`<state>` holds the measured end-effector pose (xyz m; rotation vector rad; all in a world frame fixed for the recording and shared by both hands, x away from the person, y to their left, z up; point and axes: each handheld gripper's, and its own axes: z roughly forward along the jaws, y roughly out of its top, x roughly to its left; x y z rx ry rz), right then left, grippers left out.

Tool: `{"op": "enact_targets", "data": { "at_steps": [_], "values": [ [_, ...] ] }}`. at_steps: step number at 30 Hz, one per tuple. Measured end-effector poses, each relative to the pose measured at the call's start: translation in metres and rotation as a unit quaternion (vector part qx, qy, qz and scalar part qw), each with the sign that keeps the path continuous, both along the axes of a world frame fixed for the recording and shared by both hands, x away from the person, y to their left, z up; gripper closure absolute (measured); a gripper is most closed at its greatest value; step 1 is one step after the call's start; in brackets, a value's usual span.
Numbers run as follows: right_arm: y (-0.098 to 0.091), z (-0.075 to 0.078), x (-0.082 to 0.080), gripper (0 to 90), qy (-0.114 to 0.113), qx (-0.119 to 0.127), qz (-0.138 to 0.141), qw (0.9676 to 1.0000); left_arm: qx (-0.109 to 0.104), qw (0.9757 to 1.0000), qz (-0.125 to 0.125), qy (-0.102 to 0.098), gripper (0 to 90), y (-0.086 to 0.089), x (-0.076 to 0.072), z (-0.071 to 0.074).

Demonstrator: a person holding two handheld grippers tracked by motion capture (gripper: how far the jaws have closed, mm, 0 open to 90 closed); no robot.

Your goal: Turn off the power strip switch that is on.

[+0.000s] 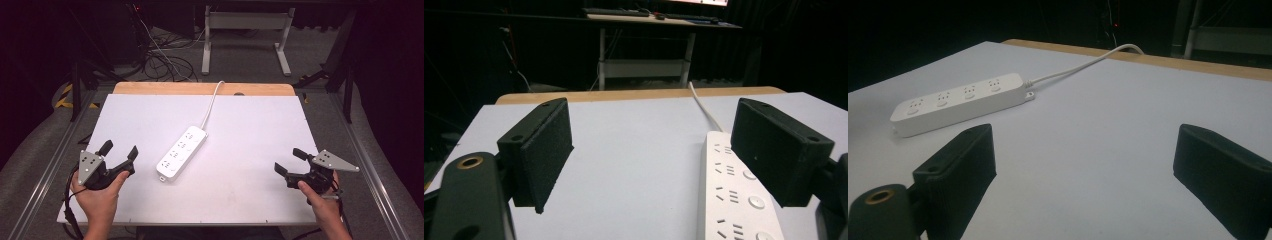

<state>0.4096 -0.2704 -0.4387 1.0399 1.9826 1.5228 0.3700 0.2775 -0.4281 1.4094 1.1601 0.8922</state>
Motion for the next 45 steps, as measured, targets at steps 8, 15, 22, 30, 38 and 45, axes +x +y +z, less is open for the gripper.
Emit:
{"op": "enact_targets", "data": {
  "at_steps": [8, 15, 22, 30, 38, 45],
  "values": [
    [-0.0014, 0.0004, -0.0018, 10.2, -0.001, 0.000, -0.003, 1.0000, 0.001, 1.0000, -0.002, 0.001, 18.0, -0.0007, 0.0014, -0.0004],
    [-0.0025, 0.0015, -0.0031, 10.2, -0.001, 0.003, -0.007, 1.0000, 0.001, 1.0000, -0.001, 0.003, 18.4, -0.0010, 0.0019, -0.0022],
    [-0.0018, 0.0017, -0.0041, 10.2, -0.003, 0.001, -0.005, 1.0000, 0.003, 1.0000, 0.000, 0.005, 18.7, -0.0012, 0.0022, -0.0028],
    [-0.0019, 0.0015, -0.0038, 10.2, -0.002, 0.002, -0.006, 1.0000, 0.001, 1.0000, 0.000, 0.009, 18.9, -0.0002, 0.0022, -0.0034],
    [-0.0023, 0.0013, -0.0037, 10.2, -0.002, 0.001, -0.006, 1.0000, -0.002, 1.0000, 0.001, 0.009, 19.6, 0.0011, 0.0034, -0.0048],
    [-0.0024, 0.0011, -0.0040, 10.2, -0.002, 0.000, -0.006, 1.0000, -0.005, 0.9999, 0.001, 0.010, 20.3, 0.0023, 0.0039, -0.0054]
  ]
}}
